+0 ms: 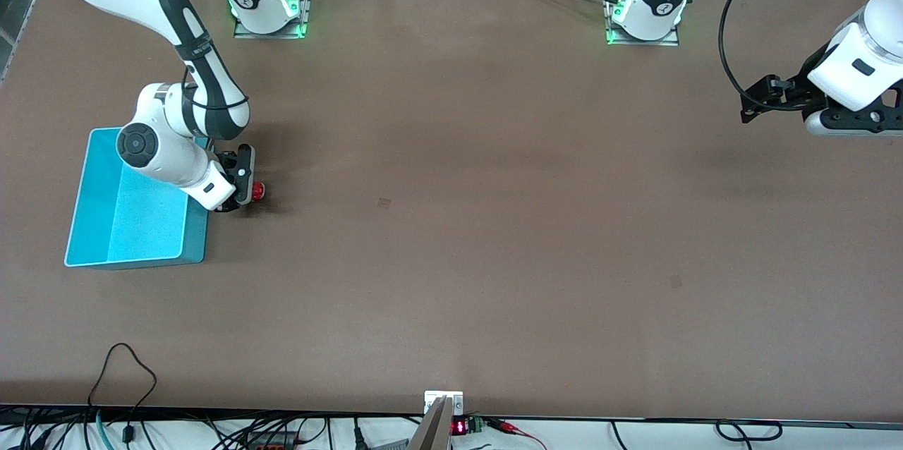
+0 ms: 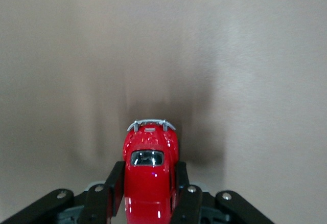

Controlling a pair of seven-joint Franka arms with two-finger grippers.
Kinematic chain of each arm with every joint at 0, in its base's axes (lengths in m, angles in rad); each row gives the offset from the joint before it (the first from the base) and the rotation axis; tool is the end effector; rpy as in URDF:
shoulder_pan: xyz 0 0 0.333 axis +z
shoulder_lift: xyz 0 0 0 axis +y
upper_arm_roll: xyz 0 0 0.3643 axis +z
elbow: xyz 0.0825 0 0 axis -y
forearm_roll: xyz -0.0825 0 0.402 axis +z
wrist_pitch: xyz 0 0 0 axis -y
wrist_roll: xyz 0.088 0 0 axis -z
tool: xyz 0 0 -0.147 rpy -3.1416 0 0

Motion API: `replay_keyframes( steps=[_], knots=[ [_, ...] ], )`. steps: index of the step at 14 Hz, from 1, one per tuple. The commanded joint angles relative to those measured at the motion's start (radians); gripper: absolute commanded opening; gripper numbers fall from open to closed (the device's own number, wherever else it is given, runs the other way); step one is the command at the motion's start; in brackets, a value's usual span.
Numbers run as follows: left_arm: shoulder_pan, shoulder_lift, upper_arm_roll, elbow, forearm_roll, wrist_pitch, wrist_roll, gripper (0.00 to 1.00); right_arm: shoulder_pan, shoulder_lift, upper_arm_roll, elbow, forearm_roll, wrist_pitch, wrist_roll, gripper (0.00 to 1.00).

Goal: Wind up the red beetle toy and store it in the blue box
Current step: 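Close the right gripper around the red car, then lift the red car with the right gripper over the blue box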

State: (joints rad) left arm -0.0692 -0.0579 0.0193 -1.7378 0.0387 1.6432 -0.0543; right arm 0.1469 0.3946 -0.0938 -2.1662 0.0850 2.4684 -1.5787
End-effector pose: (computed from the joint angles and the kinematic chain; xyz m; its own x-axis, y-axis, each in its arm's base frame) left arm 0.5520 -0.0219 0.5897 0.9994 0.0015 -0.0347 0.0002 -0.9992 -0.0393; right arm 0.5792 0.0319 0.1932 0.0028 0.9999 0.0115 0.9960 -0.0018 -0.0897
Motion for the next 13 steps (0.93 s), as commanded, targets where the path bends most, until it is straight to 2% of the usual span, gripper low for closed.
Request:
replay_keyframes(
  steps=[1, 3, 6, 7, 9, 13],
  knots=[
    [-0.001, -0.007, 0.007, -0.005, 0.023, 0.035, -0.007, 1.00, 0.002, -0.051, 0.008, 0.037, 0.027, 0.003, 0.038, 0.18],
    [0.005, -0.008, 0.007, -0.006, 0.021, 0.027, 0.007, 1.00, 0.003, -0.071, 0.035, 0.098, 0.056, -0.012, 0.092, 0.17],
    [0.003, -0.008, 0.005, -0.006, 0.023, 0.014, 0.008, 1.00, 0.016, -0.094, 0.036, 0.146, 0.261, -0.025, 0.318, 0.15],
    [0.002, -0.008, 0.005, -0.006, 0.023, -0.012, 0.007, 1.00, 0.016, -0.094, 0.034, 0.158, 0.294, -0.025, 0.416, 0.14],
    [-0.009, -0.008, 0.002, -0.006, 0.021, -0.039, 0.005, 1.00, 0.013, -0.099, 0.026, 0.175, 0.292, -0.025, 0.646, 0.14],
    [-0.003, -0.013, -0.081, -0.005, 0.027, -0.088, -0.007, 1.00, 0.011, -0.095, -0.062, 0.181, 0.283, -0.066, 0.921, 0.13]
  ],
)
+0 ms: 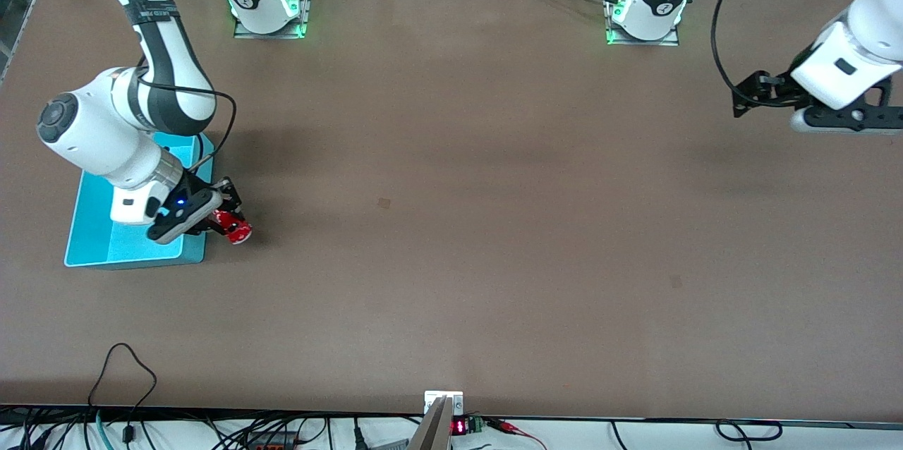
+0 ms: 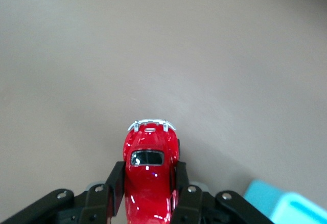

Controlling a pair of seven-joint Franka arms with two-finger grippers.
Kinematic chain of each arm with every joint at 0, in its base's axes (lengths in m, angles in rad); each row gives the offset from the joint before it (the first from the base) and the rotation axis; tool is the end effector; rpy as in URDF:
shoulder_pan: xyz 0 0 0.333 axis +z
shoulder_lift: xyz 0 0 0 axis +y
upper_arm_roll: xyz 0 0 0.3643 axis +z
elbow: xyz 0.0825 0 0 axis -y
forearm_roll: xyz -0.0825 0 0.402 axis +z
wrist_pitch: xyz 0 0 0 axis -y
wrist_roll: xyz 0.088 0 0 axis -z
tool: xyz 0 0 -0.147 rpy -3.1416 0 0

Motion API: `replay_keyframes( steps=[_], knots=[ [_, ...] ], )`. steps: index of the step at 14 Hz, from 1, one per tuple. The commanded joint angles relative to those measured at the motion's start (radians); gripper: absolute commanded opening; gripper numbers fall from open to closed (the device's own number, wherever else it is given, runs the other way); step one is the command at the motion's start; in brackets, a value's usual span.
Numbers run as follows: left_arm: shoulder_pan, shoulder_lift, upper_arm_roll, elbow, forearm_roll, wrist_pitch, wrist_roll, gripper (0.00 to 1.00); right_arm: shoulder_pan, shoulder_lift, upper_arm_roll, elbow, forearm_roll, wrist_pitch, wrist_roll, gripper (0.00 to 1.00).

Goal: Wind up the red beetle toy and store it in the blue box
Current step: 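Lift the red car with the right gripper over the blue box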

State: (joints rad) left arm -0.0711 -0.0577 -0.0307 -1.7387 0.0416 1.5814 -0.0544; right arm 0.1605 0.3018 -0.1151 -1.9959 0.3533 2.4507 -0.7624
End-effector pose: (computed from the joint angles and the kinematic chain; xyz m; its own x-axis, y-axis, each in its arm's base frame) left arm 0.5407 -0.0495 0.5843 0.9942 -0.0472 -0.0970 -0.0520 -0.9975 -0.0484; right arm 0.6515 0.0415 0.3211 0.8256 0.5063 0.2490 0.5378 -0.8397 -0.0758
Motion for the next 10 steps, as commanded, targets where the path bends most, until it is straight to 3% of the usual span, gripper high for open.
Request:
replay_keyframes(
  steps=[1, 5, 10],
  knots=[
    [0.007, -0.013, -0.025, -0.004, 0.029, -0.024, -0.004, 1.00, 0.001, -0.004, -0.075, 0.017, 0.015, -0.080, 0.174, 0.14],
    [0.010, 0.010, -0.014, 0.043, 0.035, -0.017, 0.004, 1.00, -0.009, 0.003, -0.164, 0.049, -0.045, -0.151, 0.221, 0.16],
    [0.039, 0.027, -0.012, 0.064, 0.034, -0.018, 0.007, 1.00, -0.050, 0.029, -0.235, 0.054, -0.057, -0.171, 0.215, 0.04]
  ],
)
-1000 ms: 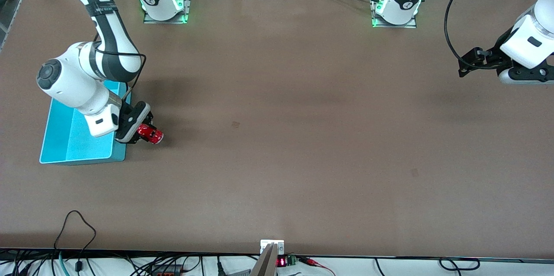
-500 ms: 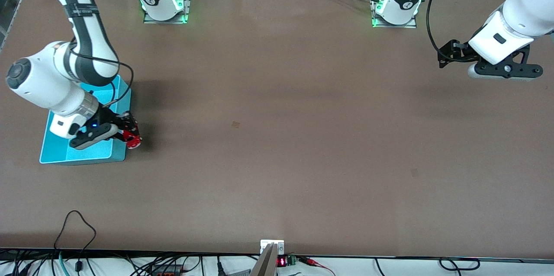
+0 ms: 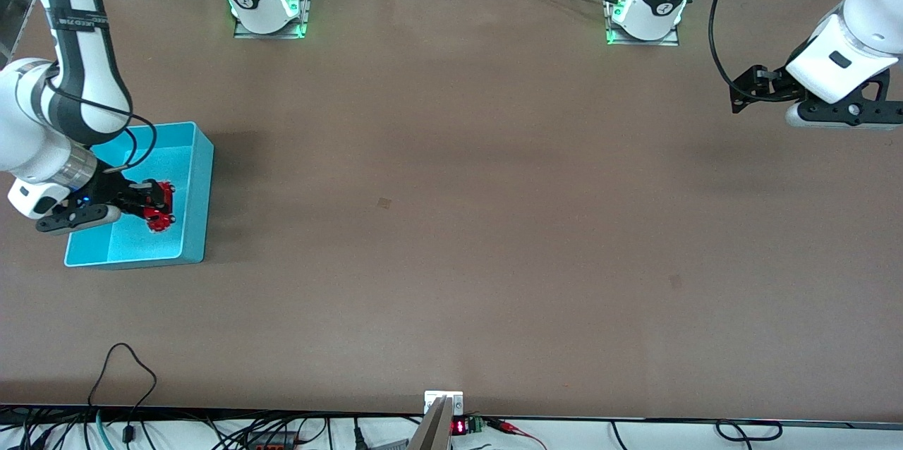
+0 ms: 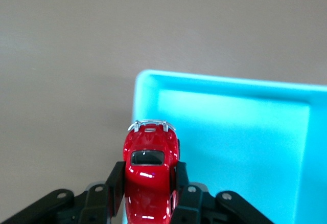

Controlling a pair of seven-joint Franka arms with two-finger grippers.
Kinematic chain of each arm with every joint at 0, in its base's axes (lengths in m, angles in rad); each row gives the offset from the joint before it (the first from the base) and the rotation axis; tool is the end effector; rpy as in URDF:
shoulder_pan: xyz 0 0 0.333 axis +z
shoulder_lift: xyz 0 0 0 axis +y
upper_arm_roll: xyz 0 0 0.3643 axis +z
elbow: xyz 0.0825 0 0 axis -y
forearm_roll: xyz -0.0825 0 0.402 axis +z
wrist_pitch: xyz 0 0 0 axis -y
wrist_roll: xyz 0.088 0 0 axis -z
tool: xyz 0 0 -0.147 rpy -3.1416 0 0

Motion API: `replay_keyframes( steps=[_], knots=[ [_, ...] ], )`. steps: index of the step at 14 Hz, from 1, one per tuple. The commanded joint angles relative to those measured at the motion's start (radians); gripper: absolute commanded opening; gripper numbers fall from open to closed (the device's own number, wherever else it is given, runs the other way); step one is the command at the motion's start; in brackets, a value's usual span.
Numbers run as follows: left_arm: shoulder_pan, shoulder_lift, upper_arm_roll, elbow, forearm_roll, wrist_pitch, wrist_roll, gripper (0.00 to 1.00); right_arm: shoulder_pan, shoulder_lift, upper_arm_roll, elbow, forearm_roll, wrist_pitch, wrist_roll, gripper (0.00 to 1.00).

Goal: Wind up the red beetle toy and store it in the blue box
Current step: 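Lift the red car with the right gripper over the blue box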

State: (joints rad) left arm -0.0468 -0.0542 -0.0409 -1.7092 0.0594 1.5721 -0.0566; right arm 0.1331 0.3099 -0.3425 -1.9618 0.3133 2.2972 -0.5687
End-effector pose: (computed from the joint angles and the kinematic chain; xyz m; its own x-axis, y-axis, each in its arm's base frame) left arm 0.5443 -0.0397 0.5961 0.9964 -0.0308 -0.0792 -0.0360 -0.9972 -0.0659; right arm 0.6345 -0.1094 0.3251 0.9801 0.1667 0.1077 0.1773 -0.9793 -0.0975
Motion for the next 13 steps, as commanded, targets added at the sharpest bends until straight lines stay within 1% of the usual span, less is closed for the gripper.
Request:
replay_keyframes(
  steps=[1, 3, 4, 5, 8, 11, 13],
  knots=[
    [0.030, 0.027, -0.002, 0.034, 0.008, -0.009, 0.009, 1.00, -0.042, 0.037, -0.010, 0.018, -0.017, -0.018, 0.018, 0.04],
    [0.036, 0.027, -0.004, 0.033, 0.007, -0.011, 0.009, 1.00, -0.067, 0.064, -0.010, 0.014, -0.020, -0.019, 0.023, 0.07],
    [0.036, 0.027, -0.004, 0.033, 0.010, -0.011, 0.009, 1.00, -0.066, 0.083, -0.012, 0.012, -0.037, -0.019, 0.027, 0.10],
    [0.036, 0.027, -0.005, 0.033, 0.008, -0.014, 0.009, 1.00, -0.069, 0.098, -0.013, 0.009, -0.066, -0.018, 0.030, 0.09],
    [0.035, 0.027, -0.013, 0.033, 0.011, -0.017, 0.009, 1.00, -0.104, 0.142, -0.013, 0.001, -0.074, -0.009, 0.021, 0.09],
    [0.035, 0.027, -0.014, 0.034, 0.016, -0.015, 0.009, 1.00, -0.121, 0.170, -0.013, -0.025, -0.074, 0.053, 0.013, 0.11],
    [0.035, 0.025, -0.014, 0.034, 0.016, -0.014, 0.009, 1.00, -0.121, 0.188, -0.013, -0.037, -0.072, 0.105, 0.013, 0.17]
  ],
)
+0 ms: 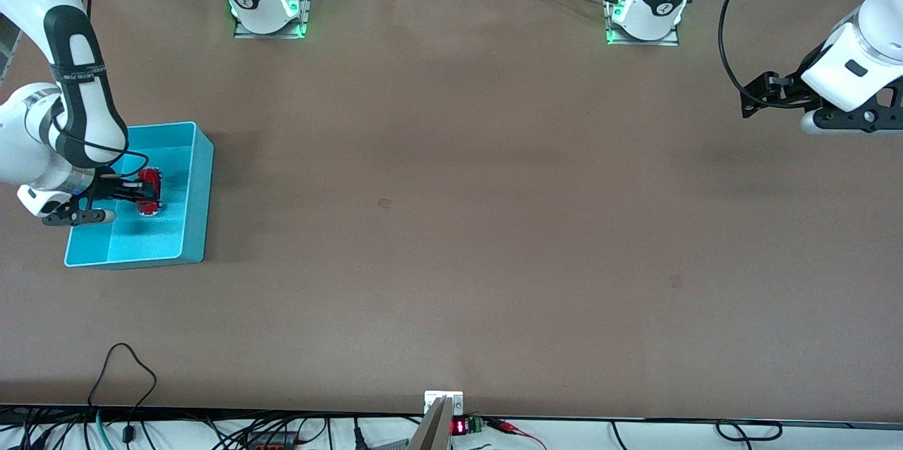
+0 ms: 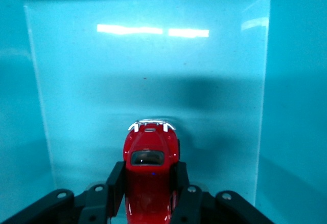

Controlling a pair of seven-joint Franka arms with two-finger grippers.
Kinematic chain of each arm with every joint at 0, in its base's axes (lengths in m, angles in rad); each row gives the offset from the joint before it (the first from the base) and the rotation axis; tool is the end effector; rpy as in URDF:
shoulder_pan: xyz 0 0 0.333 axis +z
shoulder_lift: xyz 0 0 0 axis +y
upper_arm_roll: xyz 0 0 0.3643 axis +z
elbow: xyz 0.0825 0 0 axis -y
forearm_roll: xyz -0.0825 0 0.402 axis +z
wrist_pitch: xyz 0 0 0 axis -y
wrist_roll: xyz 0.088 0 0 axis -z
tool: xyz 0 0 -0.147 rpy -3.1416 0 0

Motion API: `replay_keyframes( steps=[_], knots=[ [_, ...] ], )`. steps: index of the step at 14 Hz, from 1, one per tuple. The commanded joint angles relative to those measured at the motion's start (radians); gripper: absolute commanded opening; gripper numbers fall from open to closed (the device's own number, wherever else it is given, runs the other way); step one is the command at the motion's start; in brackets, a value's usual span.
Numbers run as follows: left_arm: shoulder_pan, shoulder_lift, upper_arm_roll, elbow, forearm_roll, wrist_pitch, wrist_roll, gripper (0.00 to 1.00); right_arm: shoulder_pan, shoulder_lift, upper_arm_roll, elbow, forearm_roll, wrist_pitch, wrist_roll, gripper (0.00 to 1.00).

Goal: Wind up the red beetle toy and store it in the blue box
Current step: 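Lower the car into the blue box and open the right gripper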

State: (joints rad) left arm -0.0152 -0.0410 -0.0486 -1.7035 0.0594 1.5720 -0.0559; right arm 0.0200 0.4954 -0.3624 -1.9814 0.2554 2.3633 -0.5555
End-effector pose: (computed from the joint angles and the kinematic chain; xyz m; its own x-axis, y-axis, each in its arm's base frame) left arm 0.5492 -0.0268 0.5916 0.9962 -0.0076 -0.0869 -0.0134 -0.9977 -0.0661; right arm 0.6023 -0.1986 0.2110 0.9964 0.0585 -0.0606 0.0566 -0.9979 -0.0328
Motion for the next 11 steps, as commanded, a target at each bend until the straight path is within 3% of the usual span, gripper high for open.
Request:
replay_keyframes(
  steps=[1, 4, 5, 6, 7, 11],
  knots=[
    [0.003, 0.013, -0.007, 0.028, 0.016, -0.013, 0.008, 1.00, -0.008, 0.011, 0.007, -0.017, -0.015, 0.043, 0.002, 0.19],
    [0.003, 0.013, -0.007, 0.028, 0.016, -0.012, 0.008, 1.00, -0.005, 0.031, 0.008, -0.027, -0.015, 0.080, 0.008, 0.24],
    [0.001, 0.013, -0.008, 0.028, 0.016, -0.010, 0.008, 1.00, -0.006, 0.037, 0.008, -0.028, -0.015, 0.077, 0.005, 0.45],
    [0.000, 0.012, -0.008, 0.028, 0.016, -0.012, 0.008, 1.00, -0.006, 0.037, 0.008, -0.028, -0.013, 0.076, 0.006, 0.87],
    [0.001, 0.012, -0.008, 0.028, 0.016, -0.012, 0.008, 1.00, -0.008, 0.031, 0.008, -0.027, -0.013, 0.071, 0.005, 1.00],
    [-0.003, 0.013, -0.008, 0.030, 0.016, -0.010, 0.008, 1.00, 0.004, -0.043, 0.016, -0.017, -0.008, 0.024, 0.020, 1.00]
  ],
)
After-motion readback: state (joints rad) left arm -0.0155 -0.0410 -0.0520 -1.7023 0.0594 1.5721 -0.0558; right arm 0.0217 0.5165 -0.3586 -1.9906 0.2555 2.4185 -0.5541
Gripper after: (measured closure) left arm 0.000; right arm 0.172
